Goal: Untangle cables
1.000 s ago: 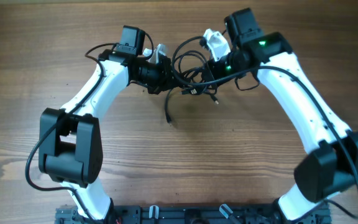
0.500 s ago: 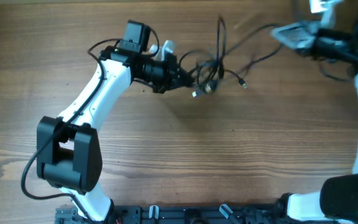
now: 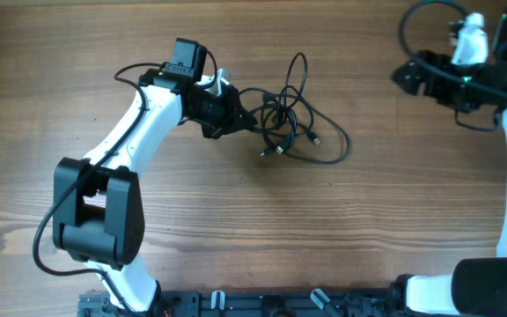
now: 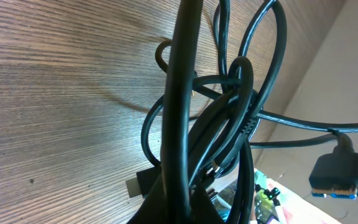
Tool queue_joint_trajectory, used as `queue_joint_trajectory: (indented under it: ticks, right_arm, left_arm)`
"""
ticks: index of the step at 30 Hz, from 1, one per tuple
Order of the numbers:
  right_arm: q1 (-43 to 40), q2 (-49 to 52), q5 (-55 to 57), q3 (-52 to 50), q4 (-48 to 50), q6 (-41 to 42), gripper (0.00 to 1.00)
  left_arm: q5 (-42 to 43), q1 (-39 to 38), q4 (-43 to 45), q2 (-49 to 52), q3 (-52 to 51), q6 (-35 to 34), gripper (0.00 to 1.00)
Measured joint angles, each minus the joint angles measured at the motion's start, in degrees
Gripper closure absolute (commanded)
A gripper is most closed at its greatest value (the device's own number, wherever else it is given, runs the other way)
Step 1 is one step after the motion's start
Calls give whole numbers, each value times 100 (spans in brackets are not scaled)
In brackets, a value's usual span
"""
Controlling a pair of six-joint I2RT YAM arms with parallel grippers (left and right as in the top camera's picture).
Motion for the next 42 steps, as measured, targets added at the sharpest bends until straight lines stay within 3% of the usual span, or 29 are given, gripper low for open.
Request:
queue_joint_trajectory:
  ticks: [2, 6, 10, 13, 15, 16, 20, 24, 28, 34, 38, 42]
  right_arm:
    - [393, 7, -527, 0, 146, -568, 12]
    - [1635, 372, -564, 0, 299, -1200, 14]
    - [2214, 1005, -286, -22, 302, -1589, 24]
    - [2470, 1694, -72, -76, 299, -1692, 55]
    - [2505, 2020, -31, -81, 299, -1690, 94]
    - [2514, 2120, -2, -85, 299, -1690, 96]
    - [2446, 2076, 33, -28, 280, -1414, 96]
    - [1945, 992, -326, 35, 319, -944, 96]
    - [992, 24, -568, 35, 136, 13, 96]
    - [170, 31, 632, -52, -365, 1565, 89]
    - [-313, 369, 1410, -518, -328, 1478, 80]
    - [-256, 876, 302, -881, -372, 293, 56]
  left_arm:
    - [0, 0, 0, 0, 0, 0, 96]
    - [164, 0, 2, 2, 0, 0, 96]
    - [260, 0, 0, 2, 0, 0, 96]
    - [278, 0, 0, 2, 0, 0, 96]
    - [280, 0, 0, 2, 0, 0, 96]
    - [280, 0, -2, 0, 0, 0, 96]
    - [280, 0, 0, 2, 0, 0, 96]
    - [570, -9, 26, 2, 0, -7, 96]
    - [1456, -216, 164, -46, 160, -31, 96]
    - [1421, -308, 127, -70, 164, -24, 96]
    - [730, 0, 385, 13, -46, 0, 96]
    - [1399, 31, 2435, 48, -111, 24, 96]
